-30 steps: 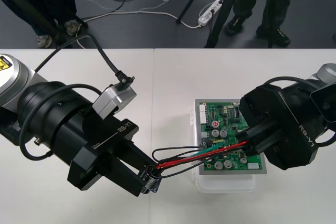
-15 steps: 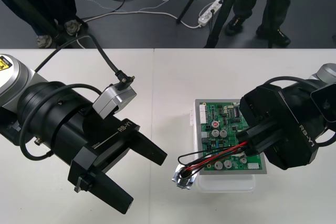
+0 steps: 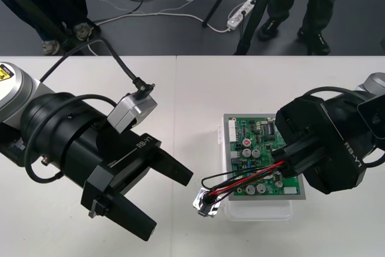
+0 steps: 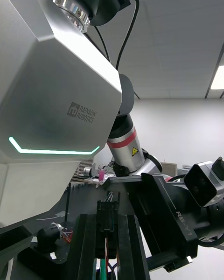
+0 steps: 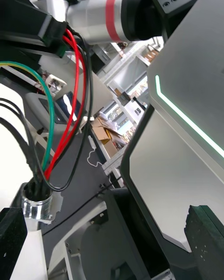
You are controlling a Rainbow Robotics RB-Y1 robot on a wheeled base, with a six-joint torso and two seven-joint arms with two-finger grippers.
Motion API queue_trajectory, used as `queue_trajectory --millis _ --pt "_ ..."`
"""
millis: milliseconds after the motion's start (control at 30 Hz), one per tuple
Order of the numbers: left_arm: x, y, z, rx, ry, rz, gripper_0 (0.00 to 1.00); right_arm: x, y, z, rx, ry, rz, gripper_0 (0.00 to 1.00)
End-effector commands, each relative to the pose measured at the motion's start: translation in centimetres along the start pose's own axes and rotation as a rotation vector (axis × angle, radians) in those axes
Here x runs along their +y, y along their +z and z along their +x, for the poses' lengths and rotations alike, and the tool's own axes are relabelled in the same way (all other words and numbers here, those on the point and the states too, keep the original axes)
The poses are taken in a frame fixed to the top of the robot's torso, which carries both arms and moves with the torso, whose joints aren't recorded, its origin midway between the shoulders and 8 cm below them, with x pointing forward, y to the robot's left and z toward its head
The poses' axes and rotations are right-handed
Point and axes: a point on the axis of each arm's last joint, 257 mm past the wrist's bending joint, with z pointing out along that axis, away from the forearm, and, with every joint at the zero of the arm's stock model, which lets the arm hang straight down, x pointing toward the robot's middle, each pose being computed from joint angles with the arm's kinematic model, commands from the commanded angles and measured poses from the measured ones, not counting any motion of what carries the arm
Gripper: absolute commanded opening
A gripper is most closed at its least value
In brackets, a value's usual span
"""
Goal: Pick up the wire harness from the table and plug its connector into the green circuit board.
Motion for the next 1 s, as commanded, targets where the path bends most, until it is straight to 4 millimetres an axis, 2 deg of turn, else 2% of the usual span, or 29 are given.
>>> queue_trajectory --millis 33,333,567,800,1000 --pt "1.5 -0.4 -2.7 -0.095 0.101 -0.079 1.0 0.4 -0.8 -1.4 0.009 -0.006 0.01 0.0" --pt "4.4 -2.0 -4.0 -0.169 0.226 -0.23 1.0 1.0 -2.7 -1.6 0.044 0.007 0.071 0.0" --pt "6.1 -3.3 -4.0 -0.199 0.328 -0.328 1.0 1.3 -4.3 -2.9 0.071 -0.055 0.14 0.0" --pt "7.2 -4.3 -4.1 -0.215 0.388 -0.407 1.0 0.7 -4.9 -3.4 0.116 -0.094 0.226 0.0" --pt "8.2 -5.4 -5.1 -0.245 0.451 -0.515 1.0 -0.6 -5.2 -2.1 0.225 -0.118 0.34 0.0"
